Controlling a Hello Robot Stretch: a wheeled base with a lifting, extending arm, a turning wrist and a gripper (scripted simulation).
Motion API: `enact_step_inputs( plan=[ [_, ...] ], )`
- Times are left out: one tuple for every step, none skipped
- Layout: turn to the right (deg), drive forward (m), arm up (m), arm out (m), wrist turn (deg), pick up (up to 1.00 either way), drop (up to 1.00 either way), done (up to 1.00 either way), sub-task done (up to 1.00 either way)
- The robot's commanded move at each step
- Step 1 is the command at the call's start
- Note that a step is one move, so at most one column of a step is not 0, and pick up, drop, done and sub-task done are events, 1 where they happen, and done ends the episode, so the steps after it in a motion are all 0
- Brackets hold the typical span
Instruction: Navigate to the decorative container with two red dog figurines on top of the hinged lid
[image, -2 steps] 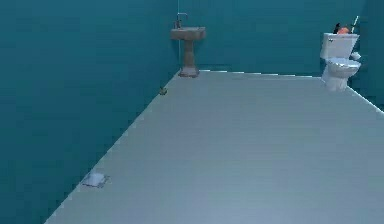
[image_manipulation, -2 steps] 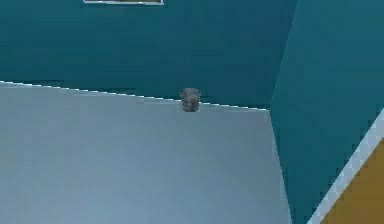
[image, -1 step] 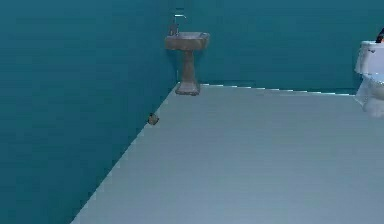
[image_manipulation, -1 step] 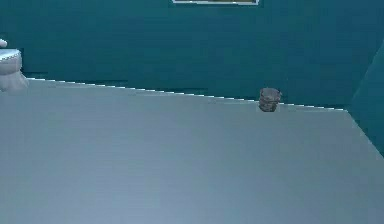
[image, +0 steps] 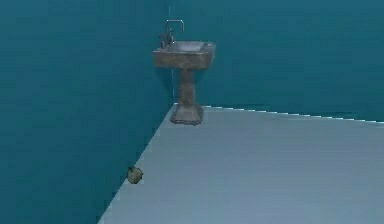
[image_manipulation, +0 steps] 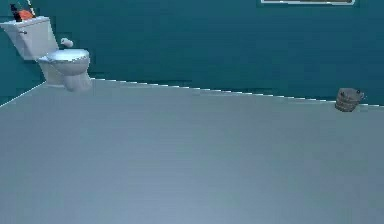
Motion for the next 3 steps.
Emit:
enact_step_inputs(
  plan=[
    [0.0,0.55,0.0,0.0,0.0,0.0,0.0,0.0,0.0],
    [-27.0,0.0,0.0,0.0,0.0,0.0,0.0,0.0,0.0],
    [0.0,0.0,0.0,0.0,0.0,0.0,0.0,1.0,0.0]
  ],
)
